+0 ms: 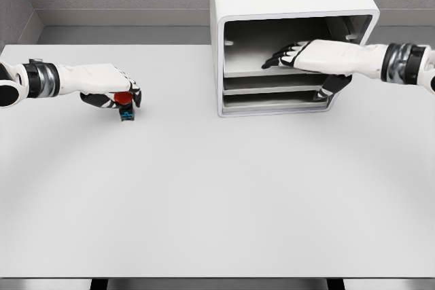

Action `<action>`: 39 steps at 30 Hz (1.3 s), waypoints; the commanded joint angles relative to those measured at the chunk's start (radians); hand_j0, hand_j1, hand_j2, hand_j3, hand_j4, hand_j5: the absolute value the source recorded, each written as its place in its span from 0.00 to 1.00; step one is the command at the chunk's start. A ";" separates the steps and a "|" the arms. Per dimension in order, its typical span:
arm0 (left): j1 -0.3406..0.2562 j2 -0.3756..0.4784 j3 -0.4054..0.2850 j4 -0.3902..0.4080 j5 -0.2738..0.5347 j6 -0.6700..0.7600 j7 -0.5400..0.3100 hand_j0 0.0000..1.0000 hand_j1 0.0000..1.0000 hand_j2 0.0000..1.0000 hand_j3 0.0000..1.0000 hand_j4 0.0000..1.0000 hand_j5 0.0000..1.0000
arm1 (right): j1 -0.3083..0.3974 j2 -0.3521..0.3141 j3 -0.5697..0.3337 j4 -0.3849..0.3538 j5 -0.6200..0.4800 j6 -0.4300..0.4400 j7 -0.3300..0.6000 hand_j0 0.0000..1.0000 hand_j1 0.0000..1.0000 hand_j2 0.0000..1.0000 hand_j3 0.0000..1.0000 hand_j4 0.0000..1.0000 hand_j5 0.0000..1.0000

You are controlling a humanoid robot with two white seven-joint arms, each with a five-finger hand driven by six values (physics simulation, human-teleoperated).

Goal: Slide open multi-storey tabletop storage cabinets and put open load switch and slide close multi-storey tabletop storage cabinets

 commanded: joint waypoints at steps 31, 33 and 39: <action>0.003 0.192 0.002 -0.310 0.129 0.003 0.001 0.40 0.40 0.40 0.40 0.40 0.40 | 0.031 -0.052 0.052 -0.087 0.021 0.067 0.000 1.00 1.00 1.00 1.00 1.00 1.00; 0.003 0.202 0.002 -0.315 0.129 0.003 0.001 0.40 0.40 0.40 0.40 0.40 0.40 | 0.040 -0.095 0.043 -0.127 0.020 0.058 0.000 1.00 1.00 1.00 1.00 1.00 1.00; 0.009 0.218 0.002 -0.338 0.137 0.003 0.001 0.40 0.40 0.40 0.40 0.40 0.40 | 0.049 -0.108 0.042 -0.147 0.020 0.041 0.000 1.00 1.00 1.00 1.00 1.00 1.00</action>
